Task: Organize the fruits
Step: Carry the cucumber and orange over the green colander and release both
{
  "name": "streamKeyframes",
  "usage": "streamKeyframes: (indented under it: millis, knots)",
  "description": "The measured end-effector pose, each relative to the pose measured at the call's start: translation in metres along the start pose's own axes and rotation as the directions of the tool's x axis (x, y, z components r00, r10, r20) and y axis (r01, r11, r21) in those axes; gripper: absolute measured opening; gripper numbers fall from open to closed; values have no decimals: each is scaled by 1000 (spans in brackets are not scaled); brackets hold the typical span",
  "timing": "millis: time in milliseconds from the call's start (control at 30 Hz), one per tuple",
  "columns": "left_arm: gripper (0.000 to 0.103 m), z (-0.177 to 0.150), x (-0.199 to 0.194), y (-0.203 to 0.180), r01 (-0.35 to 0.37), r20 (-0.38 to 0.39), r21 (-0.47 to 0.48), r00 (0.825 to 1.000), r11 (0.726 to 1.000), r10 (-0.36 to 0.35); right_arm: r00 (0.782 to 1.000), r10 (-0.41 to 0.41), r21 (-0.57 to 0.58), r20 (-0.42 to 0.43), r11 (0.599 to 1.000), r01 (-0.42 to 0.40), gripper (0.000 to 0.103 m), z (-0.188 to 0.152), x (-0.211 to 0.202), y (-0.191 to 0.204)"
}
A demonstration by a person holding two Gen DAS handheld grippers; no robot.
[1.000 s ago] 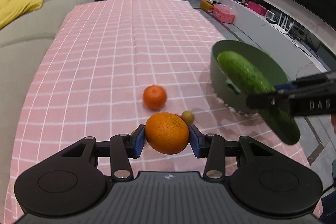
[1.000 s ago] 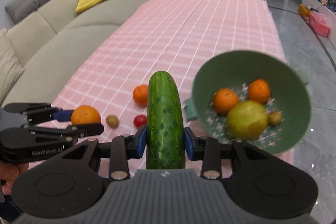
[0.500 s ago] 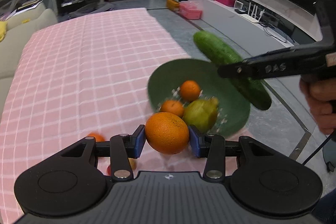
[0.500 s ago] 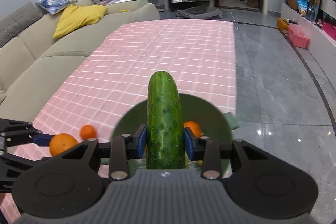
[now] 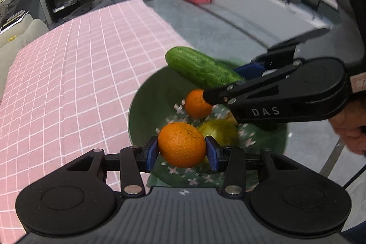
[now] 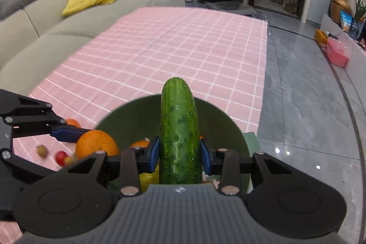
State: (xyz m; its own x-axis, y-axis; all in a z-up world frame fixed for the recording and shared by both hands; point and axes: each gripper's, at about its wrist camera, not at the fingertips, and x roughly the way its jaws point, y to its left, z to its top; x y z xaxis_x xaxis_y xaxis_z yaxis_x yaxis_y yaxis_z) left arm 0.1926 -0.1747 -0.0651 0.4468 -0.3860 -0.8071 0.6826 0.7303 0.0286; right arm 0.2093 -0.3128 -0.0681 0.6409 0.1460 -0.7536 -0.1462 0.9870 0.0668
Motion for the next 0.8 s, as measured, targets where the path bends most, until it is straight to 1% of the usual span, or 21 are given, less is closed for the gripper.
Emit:
streamKeyframes:
  millis: [67,167,233,367,467,500,533,567,600,667,733,800]
  knots:
    - [49,0,9,-2,8,-29,13,1000,1000,-7,1000,-14,-23,-25,1000,14,34,-2,10,3]
    - [49,-2,18,-4,11,-61,29,998,1000,-10,997,-6,-64,-71,998,1,34,-5,22,8]
    - [49,-3,23,-4,10,-76,29,997,1000,-8,997,-18,-92,-81,996,10,34,-7,27,11]
    - [50,-3,23,-3,7,-69,25,998,1000,-5,996,-24,-78,-91,997,17,34,-7,31,9]
    - [57,-1,22,-4,5,-80,30,997,1000,-3,995,-32,-70,-92,997,26,36,-6,31,11]
    - [65,-1,21,-4,11,-85,34,996,999,-8,996,-30,-63,-89,998,24,43,-5,29,10]
    - [70,0,19,-5,13,-80,39,997,999,-10,996,-27,-54,-85,998,22,51,-4,27,11]
    - [81,2,15,-6,1,-69,44,998,999,2,997,-29,-45,-72,999,26,55,-1,22,10]
    - [86,4,9,-8,-16,-46,48,999,999,18,998,-37,-39,-53,999,35,57,3,17,9]
    - [88,5,-6,-6,-34,0,45,999,998,34,999,-47,-28,-13,999,47,57,11,2,8]
    - [88,3,-24,-1,-27,28,25,999,999,26,998,-54,0,34,999,54,57,18,-15,7]
    - [88,-6,-44,8,-21,61,-10,998,1000,22,996,-53,46,72,998,50,57,22,-33,7]
